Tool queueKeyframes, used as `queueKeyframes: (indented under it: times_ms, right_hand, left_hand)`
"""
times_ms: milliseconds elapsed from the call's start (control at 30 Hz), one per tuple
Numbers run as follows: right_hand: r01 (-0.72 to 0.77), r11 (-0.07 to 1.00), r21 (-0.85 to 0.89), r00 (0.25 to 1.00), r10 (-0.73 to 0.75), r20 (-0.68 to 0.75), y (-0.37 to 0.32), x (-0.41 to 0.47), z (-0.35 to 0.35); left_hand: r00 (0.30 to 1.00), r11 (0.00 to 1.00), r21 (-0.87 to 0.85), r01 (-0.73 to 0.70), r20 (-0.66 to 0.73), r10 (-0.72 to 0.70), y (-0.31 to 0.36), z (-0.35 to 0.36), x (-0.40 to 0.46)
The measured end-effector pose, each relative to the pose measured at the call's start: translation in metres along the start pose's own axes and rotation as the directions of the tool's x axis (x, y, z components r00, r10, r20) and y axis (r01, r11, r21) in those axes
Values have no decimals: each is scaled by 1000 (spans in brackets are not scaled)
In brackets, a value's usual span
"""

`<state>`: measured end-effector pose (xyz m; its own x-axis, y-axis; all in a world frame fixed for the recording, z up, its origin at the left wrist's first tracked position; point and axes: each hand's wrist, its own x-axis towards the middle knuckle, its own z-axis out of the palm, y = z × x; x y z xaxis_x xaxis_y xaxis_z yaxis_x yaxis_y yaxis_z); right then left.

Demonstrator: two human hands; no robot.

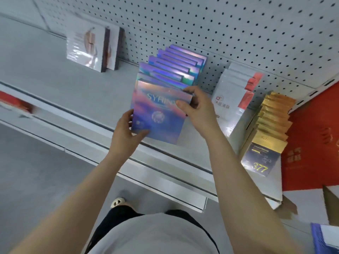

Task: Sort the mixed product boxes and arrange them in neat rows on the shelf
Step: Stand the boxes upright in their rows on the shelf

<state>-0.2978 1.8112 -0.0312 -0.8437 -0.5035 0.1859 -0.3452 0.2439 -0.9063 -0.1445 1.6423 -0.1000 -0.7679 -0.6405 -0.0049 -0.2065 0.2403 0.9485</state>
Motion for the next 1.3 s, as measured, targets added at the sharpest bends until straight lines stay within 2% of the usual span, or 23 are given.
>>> queueKeyframes:
  times_ms: [100,200,433,633,767,900,1033,1167,1300]
  right_hand:
    - [-8,994,-106,998,1,-67,1,0,24]
    - [-24,959,-284,993,-11,-121,3,2,31]
    - [-11,857,-515,990,-63,-127,1,1,41]
    - [25,740,-672,995,-83,-54,-5,5,35]
    - [120,648,-752,974,-224,-37,-18,8,34]
    - [233,622,-748,943,-331,19,-31,11,54]
    - [290,687,-667,953,-268,138,-36,7,107]
    - [338,731,-592,941,-243,237,-38,-8,181]
    - [350,800,-488,922,-201,331,-48,-24,270]
  left_hand:
    - [999,992,123,-23,49,17,-10,-12,13]
    - [991,976,192,-98,105,79,-11,-11,25]
    - [984,907,384,-171,116,137,-12,-7,44]
    - [986,906,390,-162,110,129,-15,-6,44]
    - [987,928,342,-147,112,116,-13,-14,40]
    - [985,930,327,-170,52,162,-13,-42,27]
    - [992,955,276,-109,-30,122,-22,-92,9]
    - [992,980,200,18,-129,8,-45,-163,-11]
    - [956,980,128,150,-270,-111,-76,-249,-22]
